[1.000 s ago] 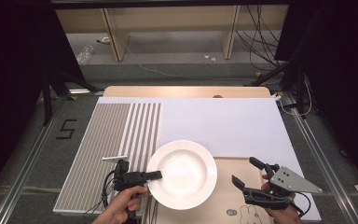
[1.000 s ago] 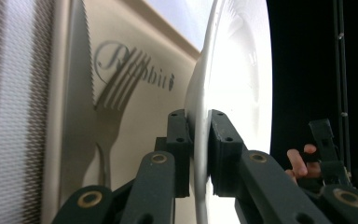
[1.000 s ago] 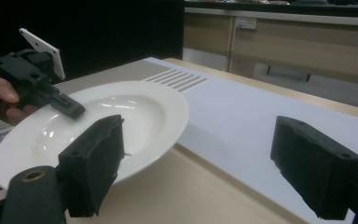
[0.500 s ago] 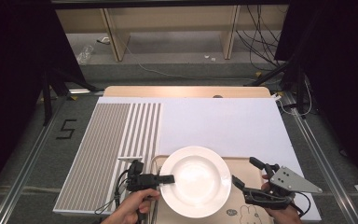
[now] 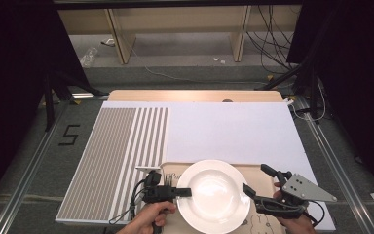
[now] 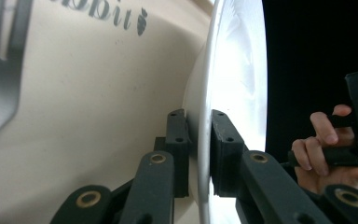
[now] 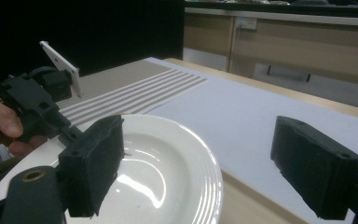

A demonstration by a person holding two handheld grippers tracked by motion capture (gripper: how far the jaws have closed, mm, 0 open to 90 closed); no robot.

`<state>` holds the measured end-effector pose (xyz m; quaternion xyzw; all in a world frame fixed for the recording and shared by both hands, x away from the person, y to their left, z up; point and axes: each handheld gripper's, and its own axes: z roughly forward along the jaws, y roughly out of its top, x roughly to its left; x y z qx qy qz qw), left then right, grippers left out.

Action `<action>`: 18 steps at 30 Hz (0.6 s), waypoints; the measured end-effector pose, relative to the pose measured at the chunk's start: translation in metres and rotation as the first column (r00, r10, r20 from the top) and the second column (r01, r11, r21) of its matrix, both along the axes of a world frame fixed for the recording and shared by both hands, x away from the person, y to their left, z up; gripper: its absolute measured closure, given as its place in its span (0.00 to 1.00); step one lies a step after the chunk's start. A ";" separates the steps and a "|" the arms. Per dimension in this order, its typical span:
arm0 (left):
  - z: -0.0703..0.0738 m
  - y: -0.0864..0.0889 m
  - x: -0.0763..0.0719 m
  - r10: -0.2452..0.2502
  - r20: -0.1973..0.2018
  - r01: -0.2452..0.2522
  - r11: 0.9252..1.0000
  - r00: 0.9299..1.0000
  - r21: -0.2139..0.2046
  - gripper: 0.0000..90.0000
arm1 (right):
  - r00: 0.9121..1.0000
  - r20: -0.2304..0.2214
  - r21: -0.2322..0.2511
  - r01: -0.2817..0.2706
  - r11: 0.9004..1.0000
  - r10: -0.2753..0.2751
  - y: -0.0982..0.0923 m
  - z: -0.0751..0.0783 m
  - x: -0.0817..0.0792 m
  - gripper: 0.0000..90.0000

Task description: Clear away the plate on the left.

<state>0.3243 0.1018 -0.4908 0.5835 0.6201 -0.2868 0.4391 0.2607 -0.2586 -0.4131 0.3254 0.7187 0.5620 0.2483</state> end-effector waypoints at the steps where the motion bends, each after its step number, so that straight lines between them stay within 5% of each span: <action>1: -0.001 -0.001 0.000 -0.006 0.000 0.006 1.000 1.000 0.003 0.88 | 1.000 -0.001 -0.001 -0.001 1.000 0.001 0.000 0.000 0.000 0.20; 18: -0.012 -0.016 0.000 -0.046 -0.030 0.046 0.999 0.998 0.011 0.87 | 1.000 0.000 -0.001 -0.001 1.000 0.001 0.000 0.000 0.000 0.20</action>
